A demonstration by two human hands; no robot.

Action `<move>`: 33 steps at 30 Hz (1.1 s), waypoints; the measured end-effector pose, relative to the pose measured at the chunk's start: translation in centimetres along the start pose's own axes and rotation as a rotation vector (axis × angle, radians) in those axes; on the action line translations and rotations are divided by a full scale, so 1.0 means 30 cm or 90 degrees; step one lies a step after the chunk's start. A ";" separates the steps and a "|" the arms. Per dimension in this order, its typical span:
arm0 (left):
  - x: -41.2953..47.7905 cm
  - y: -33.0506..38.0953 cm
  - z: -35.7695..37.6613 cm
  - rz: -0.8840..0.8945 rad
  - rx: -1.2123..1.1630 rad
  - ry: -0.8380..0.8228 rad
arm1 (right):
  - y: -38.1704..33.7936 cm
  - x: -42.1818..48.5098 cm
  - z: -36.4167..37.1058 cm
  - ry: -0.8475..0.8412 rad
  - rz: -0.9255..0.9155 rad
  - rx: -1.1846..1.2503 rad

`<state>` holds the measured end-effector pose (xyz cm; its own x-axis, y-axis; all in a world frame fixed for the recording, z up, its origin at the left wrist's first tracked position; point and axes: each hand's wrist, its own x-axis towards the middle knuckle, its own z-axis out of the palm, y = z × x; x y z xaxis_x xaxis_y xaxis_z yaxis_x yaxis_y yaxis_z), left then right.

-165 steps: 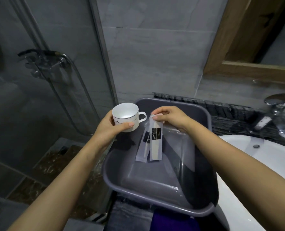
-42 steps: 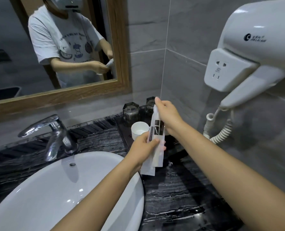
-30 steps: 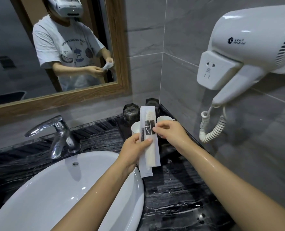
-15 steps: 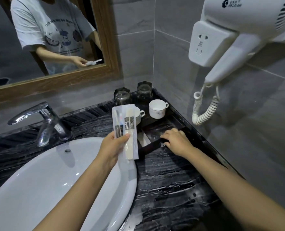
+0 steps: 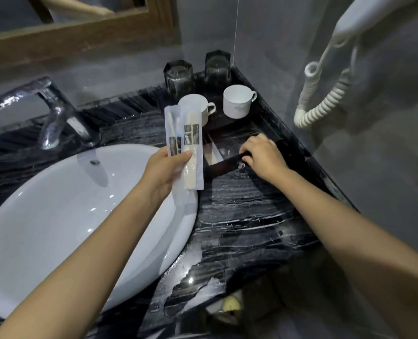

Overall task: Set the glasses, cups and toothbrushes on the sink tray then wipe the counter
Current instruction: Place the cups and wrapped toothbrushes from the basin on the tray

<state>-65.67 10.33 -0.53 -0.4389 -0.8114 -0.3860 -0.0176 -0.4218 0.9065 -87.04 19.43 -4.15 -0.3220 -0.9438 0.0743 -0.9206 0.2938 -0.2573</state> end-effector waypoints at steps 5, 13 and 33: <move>0.001 -0.038 0.022 -0.031 0.021 -0.004 | 0.008 -0.030 0.000 -0.005 -0.001 0.010; 0.008 -0.079 0.083 -0.066 0.021 -0.023 | 0.002 -0.068 -0.015 -0.050 -0.002 -0.013; 0.043 -0.105 0.216 -0.126 -0.156 -0.046 | -0.055 -0.096 -0.085 -0.056 0.336 0.698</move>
<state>-72.00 13.23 -2.79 -0.5117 -0.6761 -0.5301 0.1036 -0.6611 0.7431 -85.14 22.06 -1.49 -0.5454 -0.7662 -0.3397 0.0067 0.4013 -0.9159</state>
